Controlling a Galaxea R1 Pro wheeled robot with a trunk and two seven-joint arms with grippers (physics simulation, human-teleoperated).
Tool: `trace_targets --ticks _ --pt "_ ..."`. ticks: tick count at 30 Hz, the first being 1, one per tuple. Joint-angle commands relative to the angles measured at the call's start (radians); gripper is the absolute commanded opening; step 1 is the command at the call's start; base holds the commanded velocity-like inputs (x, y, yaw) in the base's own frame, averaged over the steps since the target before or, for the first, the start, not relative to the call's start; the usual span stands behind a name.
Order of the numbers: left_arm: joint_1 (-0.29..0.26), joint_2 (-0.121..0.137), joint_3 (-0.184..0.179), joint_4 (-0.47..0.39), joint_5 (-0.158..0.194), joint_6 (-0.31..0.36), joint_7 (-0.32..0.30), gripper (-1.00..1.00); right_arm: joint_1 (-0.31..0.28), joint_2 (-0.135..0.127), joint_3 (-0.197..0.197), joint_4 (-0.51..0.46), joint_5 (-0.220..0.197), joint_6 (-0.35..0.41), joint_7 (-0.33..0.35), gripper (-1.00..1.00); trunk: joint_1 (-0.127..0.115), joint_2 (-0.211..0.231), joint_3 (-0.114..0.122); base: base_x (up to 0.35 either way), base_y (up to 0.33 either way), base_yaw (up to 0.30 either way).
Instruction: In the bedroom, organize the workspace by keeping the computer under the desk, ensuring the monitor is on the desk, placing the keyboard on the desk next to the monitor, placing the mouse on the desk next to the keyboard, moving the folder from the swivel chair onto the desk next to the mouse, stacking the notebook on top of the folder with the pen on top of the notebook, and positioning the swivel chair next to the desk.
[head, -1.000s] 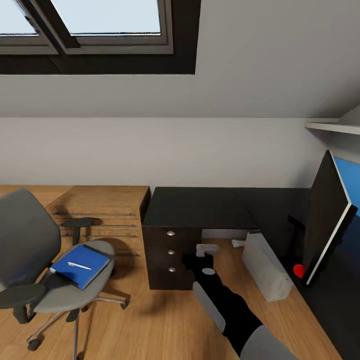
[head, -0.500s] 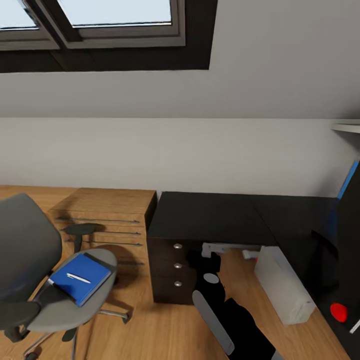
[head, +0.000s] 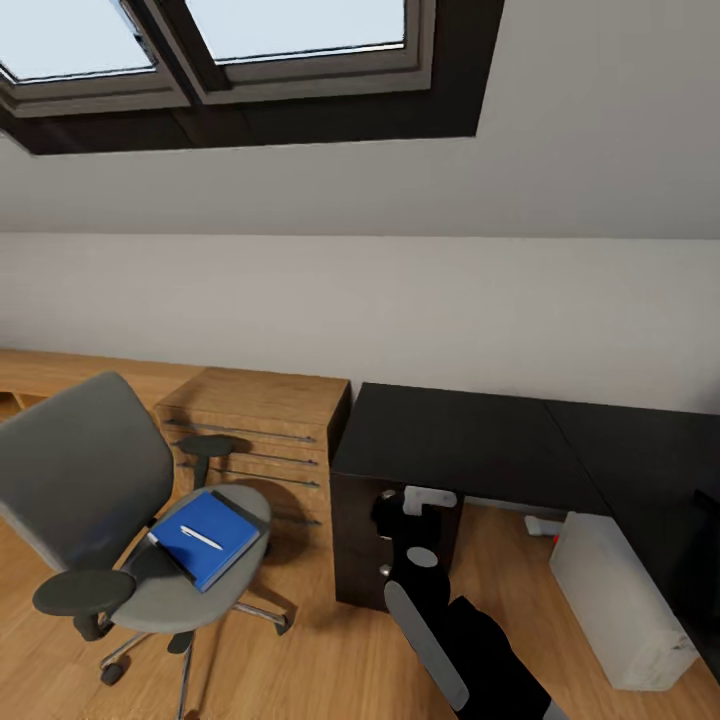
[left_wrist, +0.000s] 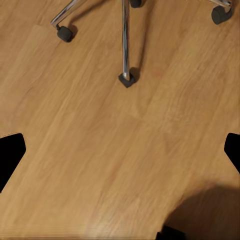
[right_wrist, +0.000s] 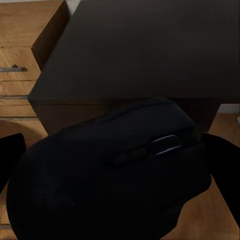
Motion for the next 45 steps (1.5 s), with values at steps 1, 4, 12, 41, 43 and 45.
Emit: trace_targets --ticks 1,4,12,41,43,45 --pt "-0.001 -0.003 -0.007 0.0 0.01 -0.007 0.006 1.0 -0.001 -0.001 0.007 -0.002 -0.005 0.006 -0.007 -1.0 0.0 -0.001 -0.001 0.0 0.0 0.108" --pt "-0.001 -0.013 -0.008 -0.004 0.01 -0.028 0.006 1.0 -0.001 -0.001 0.025 -0.007 -0.004 0.007 -0.007 -1.0 0.0 -0.001 -0.001 0.0 0.0 0.059" --pt "-0.001 -0.059 -0.038 -0.268 0.009 -0.007 0.005 1.0 -0.004 -0.004 0.059 -0.1 0.004 0.069 -0.003 -1.0 0.0 -0.001 -0.001 0.0 0.0 0.007" --pt "-0.002 -0.093 -0.053 -0.951 0.102 0.621 0.011 1.0 -0.2 -0.009 -0.166 0.157 -0.063 0.116 0.245 -1.0 0.0 -0.001 -0.001 0.011 0.0 0.0" --pt "-0.002 -0.091 -0.052 -0.951 0.101 0.62 0.011 1.0 -0.2 -0.009 -0.167 0.157 -0.068 0.115 0.245 -1.0 0.0 -0.001 -0.001 0.246 0.0 0.024" --pt "-0.002 -0.091 -0.053 -0.95 0.101 0.619 0.012 1.0 -0.2 -0.009 -0.167 0.158 -0.07 0.113 0.244 -1.0 0.0 -0.001 -0.001 0.282 0.0 0.098"
